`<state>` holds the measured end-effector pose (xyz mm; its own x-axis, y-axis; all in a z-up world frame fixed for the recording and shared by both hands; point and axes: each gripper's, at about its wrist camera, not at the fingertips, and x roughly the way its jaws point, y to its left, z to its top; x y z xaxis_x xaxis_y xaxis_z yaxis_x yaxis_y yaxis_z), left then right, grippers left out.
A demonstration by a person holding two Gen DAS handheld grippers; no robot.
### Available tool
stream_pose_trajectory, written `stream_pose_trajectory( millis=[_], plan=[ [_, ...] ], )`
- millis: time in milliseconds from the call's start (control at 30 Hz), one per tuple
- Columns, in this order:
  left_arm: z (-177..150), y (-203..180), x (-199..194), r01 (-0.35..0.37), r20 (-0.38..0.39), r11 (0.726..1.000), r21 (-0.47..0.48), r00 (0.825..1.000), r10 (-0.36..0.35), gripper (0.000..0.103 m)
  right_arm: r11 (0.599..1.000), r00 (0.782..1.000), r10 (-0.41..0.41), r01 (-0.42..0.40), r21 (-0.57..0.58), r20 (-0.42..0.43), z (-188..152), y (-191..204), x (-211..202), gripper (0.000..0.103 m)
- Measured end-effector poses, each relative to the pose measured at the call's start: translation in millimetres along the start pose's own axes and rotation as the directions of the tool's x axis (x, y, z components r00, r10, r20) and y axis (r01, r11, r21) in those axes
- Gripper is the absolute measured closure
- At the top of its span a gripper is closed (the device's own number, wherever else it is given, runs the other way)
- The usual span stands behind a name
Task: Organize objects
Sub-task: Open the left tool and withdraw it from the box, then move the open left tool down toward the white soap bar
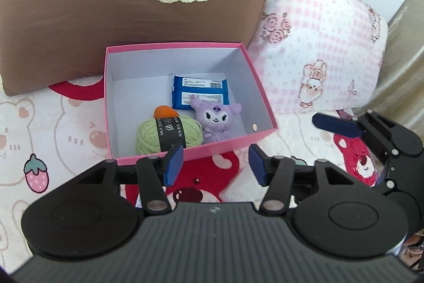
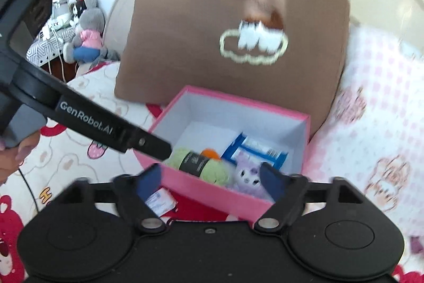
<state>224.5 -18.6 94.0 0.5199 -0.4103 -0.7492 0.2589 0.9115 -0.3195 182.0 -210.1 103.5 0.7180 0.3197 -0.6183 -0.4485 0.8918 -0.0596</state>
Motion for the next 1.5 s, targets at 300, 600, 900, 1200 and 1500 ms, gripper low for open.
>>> stream_pose_trajectory(
  millis=[300, 600, 900, 1200, 1500],
  plan=[
    [-13, -2, -34, -0.014, -0.017, 1.000, -0.014, 1.000, 0.014, 0.007, 0.998, 0.998, 0.039, -0.037, 0.051, -0.048, -6, 7, -26, 0.005],
    [-34, 11, -59, -0.139, 0.006, 0.983, -0.118, 0.990, 0.141, 0.000, 0.995, 0.995, 0.069, -0.064, 0.073, -0.069, -17, 21, -36, 0.004],
    [-62, 19, -71, -0.085, -0.030, 0.991, -0.104, 0.996, 0.082, 0.000, 0.988, 0.988, 0.152, -0.152, 0.028, 0.006, -24, 37, -59, 0.004],
    [-103, 53, -80, -0.068, 0.031, 0.982, -0.178, 0.997, 0.074, 0.000, 0.983, 0.995, 0.096, -0.089, -0.162, 0.035, -48, 77, -46, 0.004],
    [-135, 82, -66, -0.077, 0.014, 0.983, -0.164, 0.997, 0.080, 0.000, 0.950, 0.979, 0.197, -0.178, -0.255, 0.050, -64, 98, -29, 0.004]
  ],
)
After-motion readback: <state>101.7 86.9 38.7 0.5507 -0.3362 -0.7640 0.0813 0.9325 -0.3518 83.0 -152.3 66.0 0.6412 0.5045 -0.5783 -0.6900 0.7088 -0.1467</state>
